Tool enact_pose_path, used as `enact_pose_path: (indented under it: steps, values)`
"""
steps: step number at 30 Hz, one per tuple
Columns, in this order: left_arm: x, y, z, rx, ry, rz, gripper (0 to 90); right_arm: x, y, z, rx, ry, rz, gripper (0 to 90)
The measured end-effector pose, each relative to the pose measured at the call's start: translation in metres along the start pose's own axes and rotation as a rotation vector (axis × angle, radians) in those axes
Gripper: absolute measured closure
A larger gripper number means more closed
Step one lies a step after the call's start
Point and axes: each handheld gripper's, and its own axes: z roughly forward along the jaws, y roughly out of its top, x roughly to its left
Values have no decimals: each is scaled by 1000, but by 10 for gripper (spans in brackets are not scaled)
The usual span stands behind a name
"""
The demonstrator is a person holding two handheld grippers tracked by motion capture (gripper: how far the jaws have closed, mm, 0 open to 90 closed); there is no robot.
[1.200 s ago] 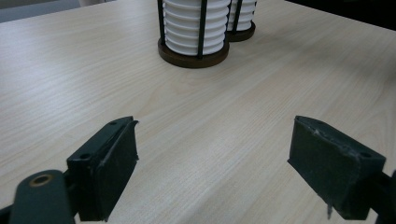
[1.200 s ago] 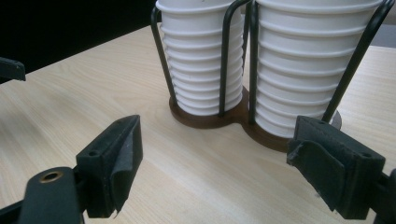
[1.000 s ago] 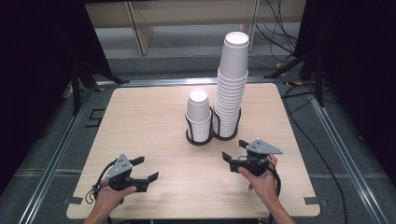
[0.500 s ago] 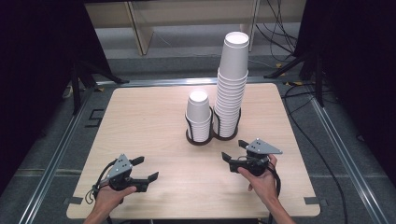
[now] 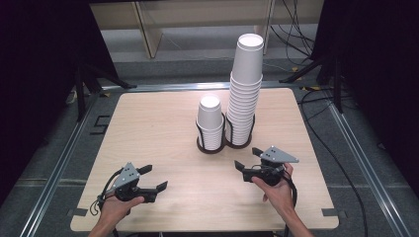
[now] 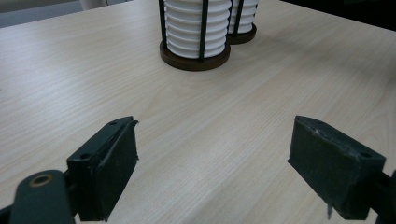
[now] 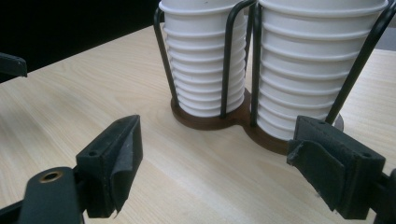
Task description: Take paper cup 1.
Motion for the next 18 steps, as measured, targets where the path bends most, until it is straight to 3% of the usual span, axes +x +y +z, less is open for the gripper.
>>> enact_pose_path:
  steps: [1,3,9,12,13,14,15,18]
  values:
    - [0,0,0,-4,-8,-3,150,-3,1,1,-24,5,-36,175]
    - [0,1,1,4,-3,-17,149,-2,3,1,-18,8,-12,174]
    - [1,1,3,-8,-9,-16,149,-1,15,6,-39,22,-35,171]
    - [0,1,4,-16,-13,-19,149,7,22,10,-25,26,-9,172]
    - [0,1,3,-7,-7,-19,149,5,24,13,-37,44,-33,173]
    - [0,1,2,8,0,-16,150,6,27,13,-35,33,-53,173]
    - [0,1,2,5,-2,-14,149,9,29,16,-40,46,-34,174]
    - [1,0,2,8,-3,-12,150,10,41,20,-45,29,-74,174]
